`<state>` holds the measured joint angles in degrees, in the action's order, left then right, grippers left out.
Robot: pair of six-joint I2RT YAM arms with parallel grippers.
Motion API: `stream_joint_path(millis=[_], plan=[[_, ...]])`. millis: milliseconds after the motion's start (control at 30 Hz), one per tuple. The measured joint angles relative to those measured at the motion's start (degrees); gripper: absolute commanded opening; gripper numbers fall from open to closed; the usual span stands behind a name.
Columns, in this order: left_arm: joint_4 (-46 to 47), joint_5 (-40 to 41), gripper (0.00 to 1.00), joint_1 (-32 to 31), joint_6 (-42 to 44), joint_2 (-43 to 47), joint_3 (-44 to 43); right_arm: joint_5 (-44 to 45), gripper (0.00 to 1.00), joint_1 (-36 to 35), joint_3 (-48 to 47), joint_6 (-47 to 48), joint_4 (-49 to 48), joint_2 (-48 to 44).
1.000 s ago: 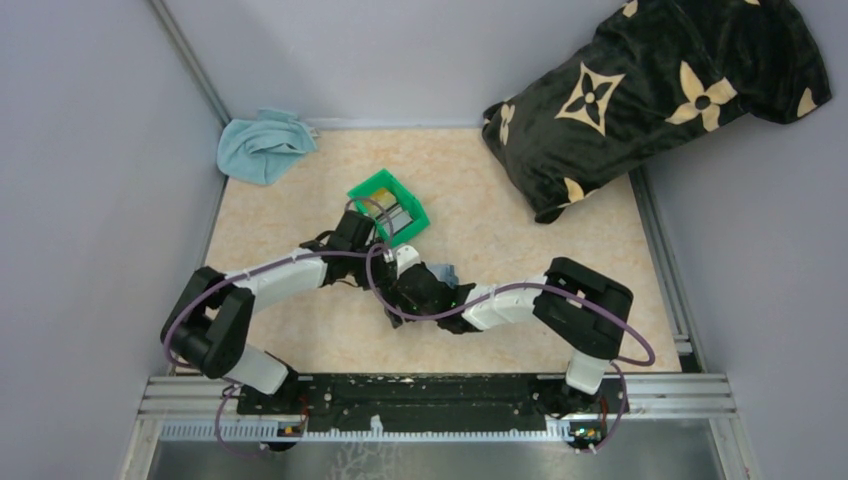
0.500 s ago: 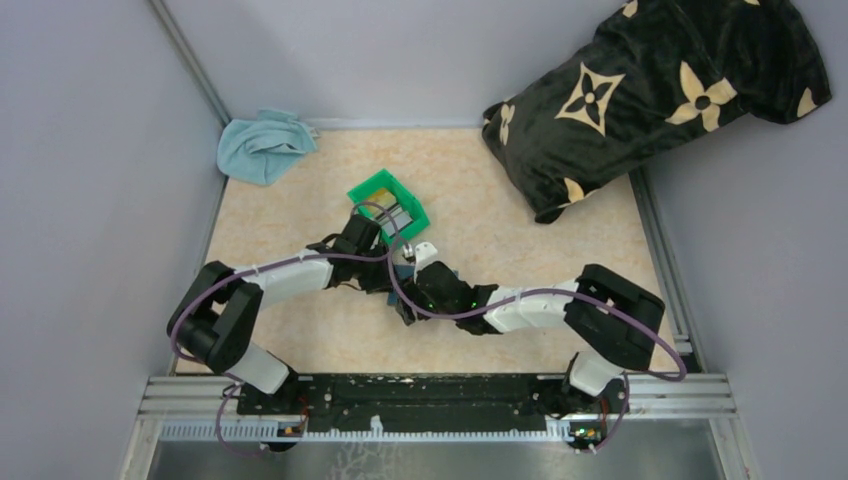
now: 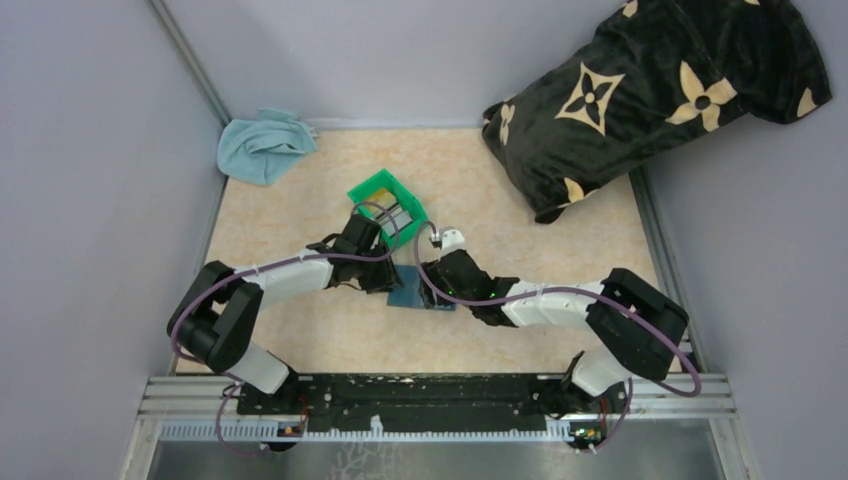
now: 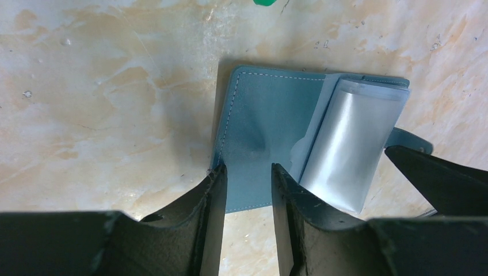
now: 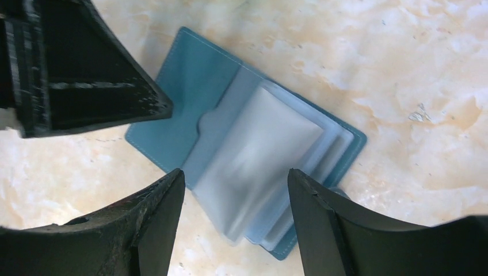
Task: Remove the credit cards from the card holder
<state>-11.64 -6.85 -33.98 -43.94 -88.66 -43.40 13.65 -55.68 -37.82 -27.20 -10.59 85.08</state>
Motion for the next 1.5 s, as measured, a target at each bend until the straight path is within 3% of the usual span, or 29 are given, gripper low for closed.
stream_joint_path(millis=[467,1500], plan=[[0.28,-0.31,0.44,0.00,-0.02,0.02,0.04,0.22,0.66,1.99,3.37,-0.09,2.82,-1.70],[1.44,-0.61,0.44,0.00,-0.02,0.48,0.92,-8.15,0.68,2.99,0.11,-0.79,-3.17,3.23]])
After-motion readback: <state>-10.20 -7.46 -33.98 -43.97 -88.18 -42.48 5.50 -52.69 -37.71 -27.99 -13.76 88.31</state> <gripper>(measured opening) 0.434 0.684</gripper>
